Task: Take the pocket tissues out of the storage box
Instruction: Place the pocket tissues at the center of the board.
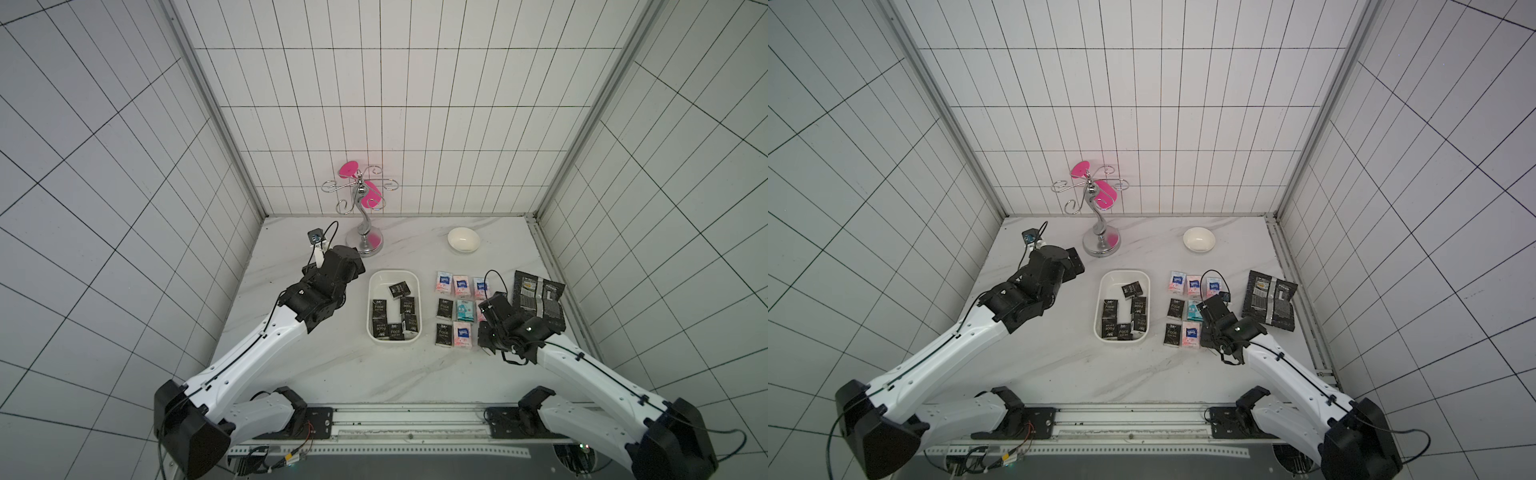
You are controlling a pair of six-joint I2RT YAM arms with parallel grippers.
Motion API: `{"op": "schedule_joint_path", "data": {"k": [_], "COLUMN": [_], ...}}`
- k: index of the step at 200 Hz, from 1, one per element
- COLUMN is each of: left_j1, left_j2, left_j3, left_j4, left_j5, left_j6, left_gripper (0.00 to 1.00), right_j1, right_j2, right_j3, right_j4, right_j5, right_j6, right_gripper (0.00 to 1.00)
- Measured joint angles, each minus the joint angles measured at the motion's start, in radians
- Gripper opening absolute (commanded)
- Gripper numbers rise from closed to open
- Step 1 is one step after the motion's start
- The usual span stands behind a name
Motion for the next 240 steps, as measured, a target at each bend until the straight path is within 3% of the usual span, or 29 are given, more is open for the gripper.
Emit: {"op": "schedule_joint_path", "data": {"k": [37, 123, 185, 240], "left_j1": [0.0, 0.0, -0.017, -0.02], "left_j2": [-0.013, -0.019, -0.015, -0.014], "left_j3": [-0.002, -0.006, -0.006, -0.006], "left_j4": [0.003, 0.003, 0.004, 0.004], "left_j5": [0.0, 0.0, 0.0, -0.001], "left_j6": [0.0, -0.002, -0.003, -0.006], "left_gripper": [0.98, 0.98, 0.98, 0.98], "right_j1": [-0.009, -0.009, -0.009, 0.021], "right_j2": [0.068, 0.058, -0.028, -0.027], "right_j3": [-0.007, -0.006, -0.007, -0.007], "right_j4": [0.038, 0.051, 0.005, -0.065], "right_j5": [-0.028, -0.067, -0.122, -0.193], "right_j6": [-0.021, -0.031, 0.001, 0.033], "right_gripper": [0.01, 0.33, 0.27, 0.29]}}
